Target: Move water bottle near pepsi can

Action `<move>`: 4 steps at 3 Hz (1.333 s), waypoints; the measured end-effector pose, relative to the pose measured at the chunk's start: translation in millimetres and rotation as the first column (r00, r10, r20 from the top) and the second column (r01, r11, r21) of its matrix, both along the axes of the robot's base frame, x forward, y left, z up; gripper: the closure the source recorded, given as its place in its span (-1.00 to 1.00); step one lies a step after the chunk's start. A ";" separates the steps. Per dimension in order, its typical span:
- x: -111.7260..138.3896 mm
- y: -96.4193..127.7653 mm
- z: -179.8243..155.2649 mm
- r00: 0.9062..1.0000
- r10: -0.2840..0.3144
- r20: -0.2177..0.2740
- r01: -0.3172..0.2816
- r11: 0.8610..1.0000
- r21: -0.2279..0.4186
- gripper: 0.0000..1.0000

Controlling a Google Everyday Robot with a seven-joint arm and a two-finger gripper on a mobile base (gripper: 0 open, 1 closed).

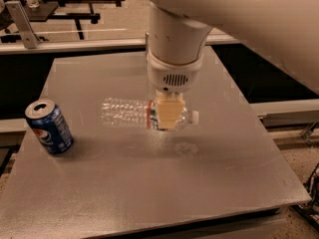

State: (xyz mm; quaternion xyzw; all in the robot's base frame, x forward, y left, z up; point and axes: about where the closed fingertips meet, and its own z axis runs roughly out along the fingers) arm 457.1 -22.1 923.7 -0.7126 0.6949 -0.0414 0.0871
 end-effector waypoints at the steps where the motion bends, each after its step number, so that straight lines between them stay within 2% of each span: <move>1: 0.5 43.8 -16.9 0.995 0.097 -0.009 -0.098 0.995 -0.031 1.00; 2: -2.2 62.0 -35.3 0.989 0.142 -0.030 -0.143 0.988 -0.057 1.00; 4: 1.1 82.0 -54.4 0.983 0.169 -0.066 -0.172 0.984 -0.049 0.03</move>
Offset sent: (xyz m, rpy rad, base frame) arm -0.0054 0.0803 -0.0624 -0.1059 0.0722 0.1963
